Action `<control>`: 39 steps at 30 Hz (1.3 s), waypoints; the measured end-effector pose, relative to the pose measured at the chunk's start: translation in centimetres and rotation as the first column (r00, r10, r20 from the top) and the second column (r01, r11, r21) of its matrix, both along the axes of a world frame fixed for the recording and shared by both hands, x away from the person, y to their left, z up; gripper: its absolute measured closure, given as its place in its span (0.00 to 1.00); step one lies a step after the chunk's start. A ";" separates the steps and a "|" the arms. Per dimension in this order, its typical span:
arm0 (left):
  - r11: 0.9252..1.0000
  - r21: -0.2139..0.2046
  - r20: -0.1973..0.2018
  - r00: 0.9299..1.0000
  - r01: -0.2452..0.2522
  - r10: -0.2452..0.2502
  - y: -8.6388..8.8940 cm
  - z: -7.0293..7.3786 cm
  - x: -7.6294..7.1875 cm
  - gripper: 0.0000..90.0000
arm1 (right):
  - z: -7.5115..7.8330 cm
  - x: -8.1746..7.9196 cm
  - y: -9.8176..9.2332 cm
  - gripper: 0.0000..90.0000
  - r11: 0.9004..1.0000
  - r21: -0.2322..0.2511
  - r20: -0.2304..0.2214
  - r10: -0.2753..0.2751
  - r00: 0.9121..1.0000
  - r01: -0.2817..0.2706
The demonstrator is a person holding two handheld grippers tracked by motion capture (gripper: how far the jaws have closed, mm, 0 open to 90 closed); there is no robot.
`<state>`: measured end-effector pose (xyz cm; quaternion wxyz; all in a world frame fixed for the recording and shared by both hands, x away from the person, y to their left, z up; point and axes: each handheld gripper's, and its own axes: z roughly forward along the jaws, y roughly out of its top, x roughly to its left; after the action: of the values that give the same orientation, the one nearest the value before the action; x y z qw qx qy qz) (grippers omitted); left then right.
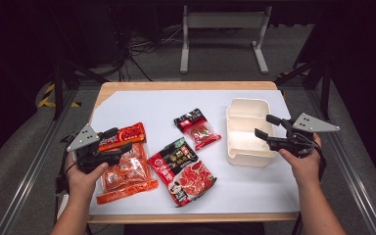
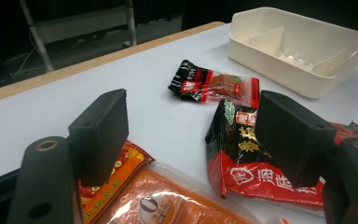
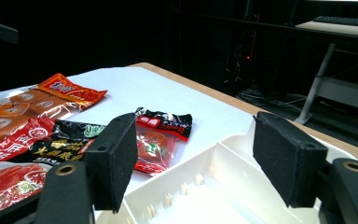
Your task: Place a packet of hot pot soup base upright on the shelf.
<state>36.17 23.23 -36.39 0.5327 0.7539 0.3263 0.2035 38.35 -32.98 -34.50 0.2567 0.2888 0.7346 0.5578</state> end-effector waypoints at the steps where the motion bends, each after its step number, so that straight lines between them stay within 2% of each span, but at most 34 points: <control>1: 1.000 0.003 -0.002 1.000 -0.002 0.002 0.0 0.1 0.0 0.30 | 0.0 0.0 0.0 0.35 1.000 -0.002 -0.001 0.000 1.000 0.000; 3: 1.000 -0.018 -0.020 1.000 0.005 -0.005 -0.1 0.1 0.1 0.29 | -0.1 0.1 0.1 0.35 1.000 -0.008 -0.006 -0.002 1.000 0.002; 7: 0.999 -0.018 -0.045 0.999 0.027 -0.028 -0.8 0.0 0.4 0.29 | 0.0 0.1 0.2 0.35 1.000 -0.010 -0.007 -0.001 1.000 0.001; 10: 0.999 -0.018 -0.047 0.998 0.048 -0.049 -1.2 0.0 0.5 0.31 | 0.0 0.0 0.3 0.35 1.000 -0.010 -0.008 -0.005 1.000 0.005; 13: 0.998 0.007 -0.069 0.996 0.065 -0.065 -2.5 -0.1 0.8 0.31 | 0.2 -0.3 0.7 0.35 1.000 -0.025 -0.003 -0.003 1.000 0.003; 17: 0.998 0.037 -0.083 0.995 0.055 -0.052 -3.2 -0.1 1.0 0.28 | 0.3 -0.5 0.8 0.35 1.000 -0.030 -0.002 -0.004 1.000 0.004; 18: 0.997 0.041 -0.105 0.993 0.064 -0.059 -3.3 -0.2 1.1 0.29 | 0.3 -0.6 0.8 0.35 1.000 -0.029 -0.003 -0.004 1.000 0.004; 21: 0.996 0.054 -0.123 0.990 0.069 -0.062 -3.7 -0.5 1.3 0.30 | 0.2 -0.6 0.7 0.35 0.999 -0.032 -0.011 -0.009 1.000 0.008; 23: 0.995 0.064 -0.143 0.988 0.070 -0.060 -4.0 -0.8 1.5 0.28 | 0.2 -0.6 0.6 0.35 0.999 -0.035 -0.011 -0.010 1.000 0.010; 25: 0.994 0.070 -0.178 0.982 0.078 -0.065 -4.5 -1.3 1.7 0.29 | 0.1 -0.6 0.7 0.35 0.999 -0.041 -0.015 -0.009 1.000 0.009; 29: 0.990 0.104 -0.210 0.975 0.092 -0.069 -5.4 -2.3 2.0 0.31 | 0.1 -0.7 0.8 0.35 0.999 -0.052 -0.003 -0.011 1.000 0.011; 36: 0.986 0.129 -0.258 0.963 0.109 -0.073 -6.4 -3.6 2.5 0.34 | 0.1 -0.7 1.3 0.35 0.998 -0.062 -0.004 -0.003 1.000 0.002; 37: 0.985 0.128 -0.276 0.958 0.112 -0.073 -6.5 -3.8 2.6 0.34 | 0.1 -0.7 1.3 0.36 0.998 -0.064 -0.004 -0.001 1.000 0.000; 39: 0.985 0.133 -0.293 0.954 0.113 -0.070 -6.6 -4.1 2.8 0.35 | 0.0 -0.7 1.5 0.37 0.997 -0.074 -0.006 0.002 1.000 -0.003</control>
<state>38.94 16.59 -40.45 0.4311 0.8271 0.3490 0.0907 37.65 -31.53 -34.46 0.2643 0.2798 0.7558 0.5297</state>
